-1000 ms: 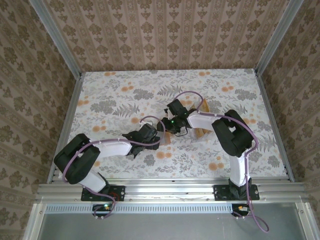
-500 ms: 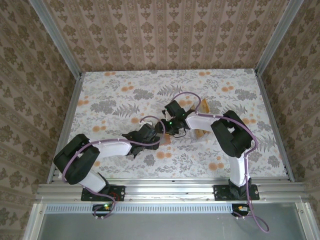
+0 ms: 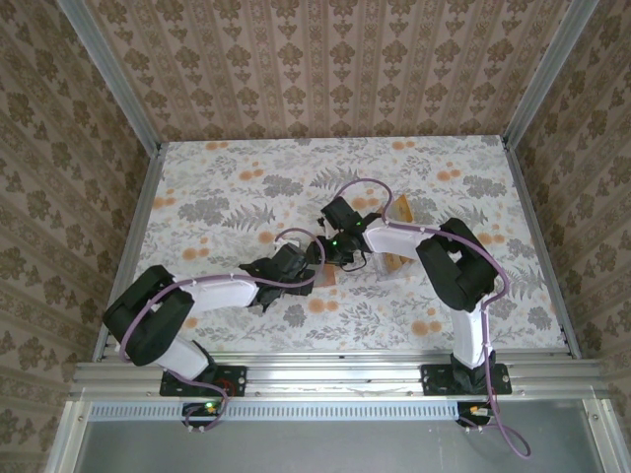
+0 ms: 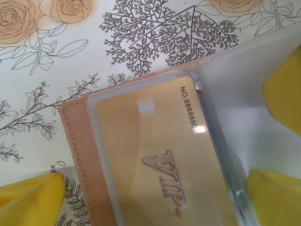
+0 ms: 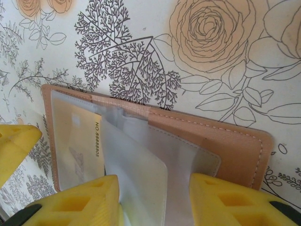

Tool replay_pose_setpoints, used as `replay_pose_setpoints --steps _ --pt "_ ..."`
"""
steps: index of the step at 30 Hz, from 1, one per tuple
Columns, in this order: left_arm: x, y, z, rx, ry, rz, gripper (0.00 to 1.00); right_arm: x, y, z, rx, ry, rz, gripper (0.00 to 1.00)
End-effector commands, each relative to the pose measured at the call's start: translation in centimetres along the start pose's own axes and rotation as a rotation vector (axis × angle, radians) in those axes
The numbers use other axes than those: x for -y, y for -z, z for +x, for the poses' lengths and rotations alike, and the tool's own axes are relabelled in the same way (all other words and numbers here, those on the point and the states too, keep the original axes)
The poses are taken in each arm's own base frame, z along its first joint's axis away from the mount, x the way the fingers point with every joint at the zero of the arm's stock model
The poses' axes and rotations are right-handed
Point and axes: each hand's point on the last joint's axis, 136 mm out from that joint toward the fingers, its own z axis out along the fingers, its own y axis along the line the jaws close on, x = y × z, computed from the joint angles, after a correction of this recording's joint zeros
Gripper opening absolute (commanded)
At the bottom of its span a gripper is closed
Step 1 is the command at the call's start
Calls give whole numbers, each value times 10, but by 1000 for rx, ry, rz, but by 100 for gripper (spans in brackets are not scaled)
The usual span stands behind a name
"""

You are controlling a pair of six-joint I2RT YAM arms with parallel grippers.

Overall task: Put the credit cards into the card holder
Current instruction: Flip over the card slot on the card holder.

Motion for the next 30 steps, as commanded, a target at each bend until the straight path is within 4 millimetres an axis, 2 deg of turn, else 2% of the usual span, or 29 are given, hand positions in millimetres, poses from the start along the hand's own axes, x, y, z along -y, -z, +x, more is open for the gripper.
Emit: replay_pose_setpoints --steps 1,14,21,30 --pt "-3 6 1 4 -10 -11 100 -6 12 -6 20 30 22 44" --pt "-5 7 2 3 -10 -16 100 -11 17 -13 45 46 26 44" --pt "-4 9 -2 14 -6 -9 100 -23 18 -11 38 29 -42 44" --pt "-14 46 -24 119 42 10 100 -37 21 -9 37 -12 -127 44"
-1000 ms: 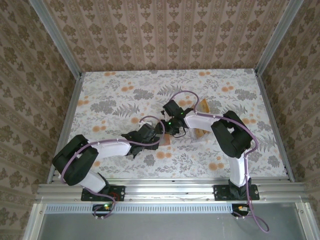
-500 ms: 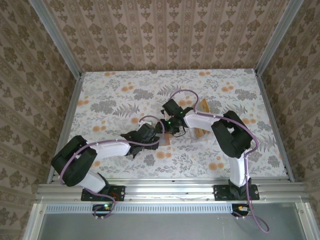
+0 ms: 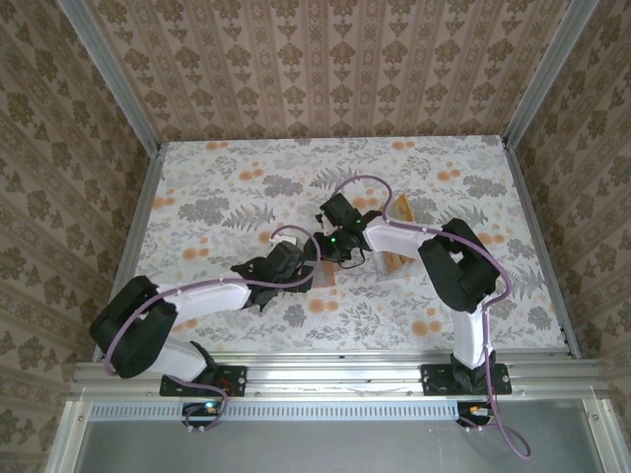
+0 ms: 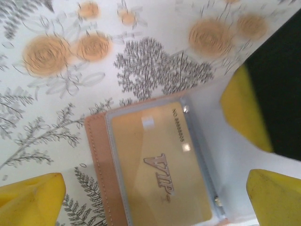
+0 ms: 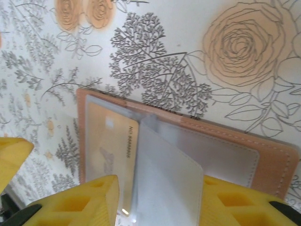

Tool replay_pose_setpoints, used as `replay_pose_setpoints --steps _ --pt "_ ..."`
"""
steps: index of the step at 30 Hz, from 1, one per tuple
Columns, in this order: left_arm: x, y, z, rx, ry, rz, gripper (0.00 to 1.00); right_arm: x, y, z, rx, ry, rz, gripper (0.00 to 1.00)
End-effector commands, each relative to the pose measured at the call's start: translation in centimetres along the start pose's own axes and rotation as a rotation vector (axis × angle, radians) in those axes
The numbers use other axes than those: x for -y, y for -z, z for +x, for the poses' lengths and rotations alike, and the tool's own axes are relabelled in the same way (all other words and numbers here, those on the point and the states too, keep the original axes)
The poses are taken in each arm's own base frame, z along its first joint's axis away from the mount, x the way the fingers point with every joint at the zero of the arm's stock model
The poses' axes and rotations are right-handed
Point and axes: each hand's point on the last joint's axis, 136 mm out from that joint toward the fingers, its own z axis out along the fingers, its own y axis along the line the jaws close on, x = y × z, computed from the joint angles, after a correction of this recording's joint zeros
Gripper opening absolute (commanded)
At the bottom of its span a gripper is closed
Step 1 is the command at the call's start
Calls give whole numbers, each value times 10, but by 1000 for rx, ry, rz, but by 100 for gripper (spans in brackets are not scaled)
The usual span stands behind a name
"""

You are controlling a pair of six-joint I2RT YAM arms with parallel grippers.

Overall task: Put the credit cards into the card holder
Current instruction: Flip over the card slot on the card holder.

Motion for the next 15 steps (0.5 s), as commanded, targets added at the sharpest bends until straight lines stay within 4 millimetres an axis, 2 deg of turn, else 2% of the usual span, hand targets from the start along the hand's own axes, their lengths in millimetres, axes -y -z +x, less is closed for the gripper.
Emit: replay_pose_setpoints --steps 1,9,15 --pt "-15 15 -1 25 16 -34 100 -20 12 0 10 -10 -70 44" --pt "-48 39 -8 84 129 -52 100 -36 9 0 3 -20 -106 44" --pt "-70 50 -10 107 187 -65 100 -53 -12 5 -29 -7 -107 44"
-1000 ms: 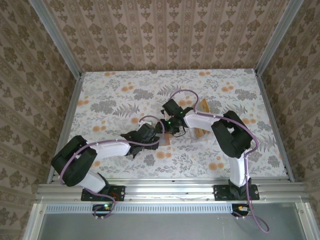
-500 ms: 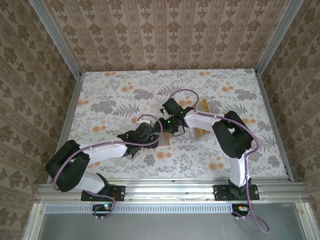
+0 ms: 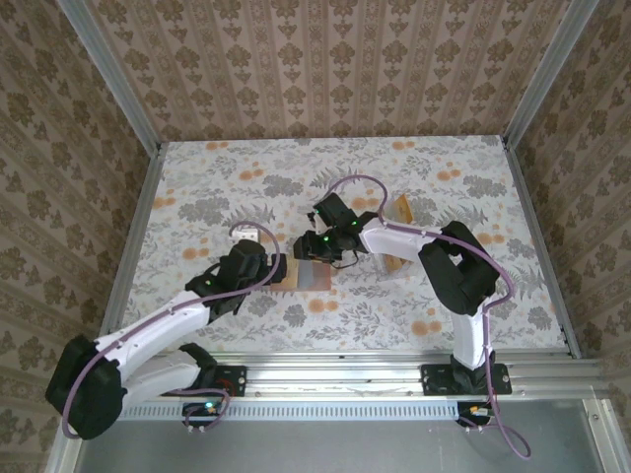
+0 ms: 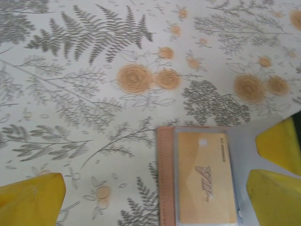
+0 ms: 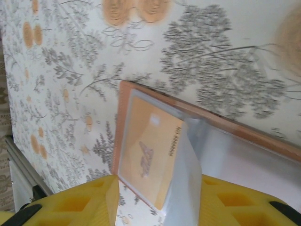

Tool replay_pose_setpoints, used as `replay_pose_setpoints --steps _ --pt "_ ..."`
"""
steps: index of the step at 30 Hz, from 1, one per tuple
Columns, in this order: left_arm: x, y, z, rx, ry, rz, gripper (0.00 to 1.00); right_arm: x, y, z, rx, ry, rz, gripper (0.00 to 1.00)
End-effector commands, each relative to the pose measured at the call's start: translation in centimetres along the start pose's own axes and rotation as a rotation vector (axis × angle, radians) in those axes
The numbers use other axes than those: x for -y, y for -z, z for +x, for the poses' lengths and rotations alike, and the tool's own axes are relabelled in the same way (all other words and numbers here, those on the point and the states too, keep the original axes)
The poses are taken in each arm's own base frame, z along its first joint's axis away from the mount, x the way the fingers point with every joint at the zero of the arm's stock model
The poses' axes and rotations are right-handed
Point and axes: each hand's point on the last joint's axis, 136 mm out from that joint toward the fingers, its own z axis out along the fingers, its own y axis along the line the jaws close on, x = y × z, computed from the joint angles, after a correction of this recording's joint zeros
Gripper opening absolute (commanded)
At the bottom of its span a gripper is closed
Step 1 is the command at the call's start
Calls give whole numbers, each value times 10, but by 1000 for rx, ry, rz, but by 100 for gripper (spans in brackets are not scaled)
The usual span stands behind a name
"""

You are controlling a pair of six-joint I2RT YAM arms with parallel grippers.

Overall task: Put the credit cards into the card holder
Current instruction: Flip over the card slot on the card holder.

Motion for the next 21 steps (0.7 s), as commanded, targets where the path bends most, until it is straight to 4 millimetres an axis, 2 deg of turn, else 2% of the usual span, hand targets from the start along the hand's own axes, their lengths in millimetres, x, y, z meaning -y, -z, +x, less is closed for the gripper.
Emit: replay_pose_setpoints --steps 1,9,16,21 --pt "-11 6 6 -17 19 -9 100 -16 -14 3 -28 -2 -20 44" --pt "-23 10 8 -12 55 -6 100 -31 -37 8 -59 9 -8 44" --pt "-26 12 9 -5 72 5 100 -22 -59 11 -80 -20 21 45" --pt "-24 10 13 -23 73 17 100 -25 -60 10 -90 -20 12 45"
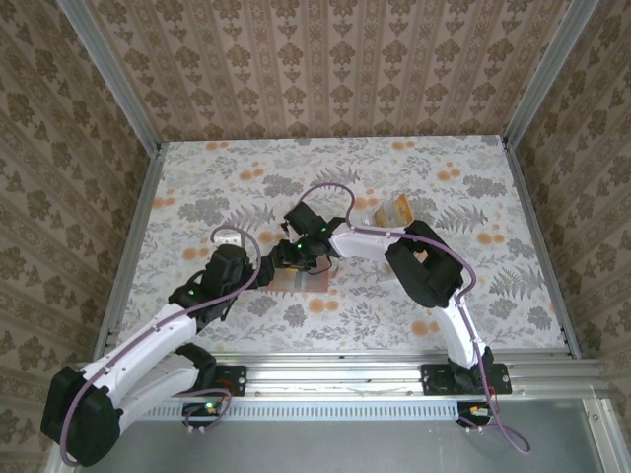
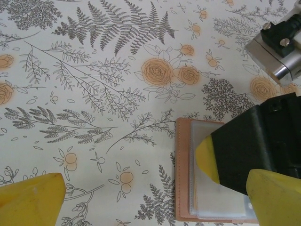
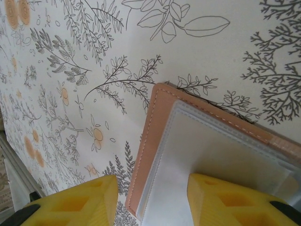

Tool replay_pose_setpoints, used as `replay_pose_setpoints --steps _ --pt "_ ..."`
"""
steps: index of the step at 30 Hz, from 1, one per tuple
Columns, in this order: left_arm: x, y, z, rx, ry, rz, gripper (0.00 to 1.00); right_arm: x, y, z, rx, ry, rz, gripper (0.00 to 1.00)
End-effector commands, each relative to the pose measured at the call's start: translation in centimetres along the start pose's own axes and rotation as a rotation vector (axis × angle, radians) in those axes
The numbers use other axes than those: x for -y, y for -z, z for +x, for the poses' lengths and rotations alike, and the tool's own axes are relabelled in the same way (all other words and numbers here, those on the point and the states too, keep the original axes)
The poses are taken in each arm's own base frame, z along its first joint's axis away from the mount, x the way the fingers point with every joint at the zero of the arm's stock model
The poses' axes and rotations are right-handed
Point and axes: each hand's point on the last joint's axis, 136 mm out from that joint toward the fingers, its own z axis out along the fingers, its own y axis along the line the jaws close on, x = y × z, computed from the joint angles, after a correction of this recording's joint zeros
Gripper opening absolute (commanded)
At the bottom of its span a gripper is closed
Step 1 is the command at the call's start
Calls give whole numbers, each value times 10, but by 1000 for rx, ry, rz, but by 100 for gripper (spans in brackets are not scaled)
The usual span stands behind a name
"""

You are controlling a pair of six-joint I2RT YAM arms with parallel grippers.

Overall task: Put the credit cards into the card holder
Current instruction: Flip over the card slot on the card holder, then move the card holder to the center of the table.

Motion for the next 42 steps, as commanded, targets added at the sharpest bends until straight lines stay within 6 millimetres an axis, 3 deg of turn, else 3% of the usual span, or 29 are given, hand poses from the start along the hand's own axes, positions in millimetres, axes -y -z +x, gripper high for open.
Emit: replay_pose_setpoints --steps 1,9,12,16,20,24,30,35,42 --pt "-1 -2 7 -28 3 12 100 -4 1 0 -15 -16 9 45" --pt "4 -15 19 -77 -7 25 100 -26 38 -27 58 7 -27 47" --pt "6 -20 20 -90 -13 27 100 -24 62 -37 106 5 -28 47" --pt "13 -32 20 -115 -28 35 100 -16 95 -37 160 28 11 47" --pt "21 -45 17 -140 -47 31 100 18 122 -21 204 63 170 48" --pt "22 -55 17 -167 -86 -11 100 66 138 3 212 74 359 54" --pt "10 -62 27 -221 -117 -99 100 100 127 27 163 59 436 58" --pt "7 -64 33 -233 -120 -109 100 113 106 36 110 46 435 53" --pt "12 -68 35 -250 -134 -104 100 114 100 33 107 52 425 15"
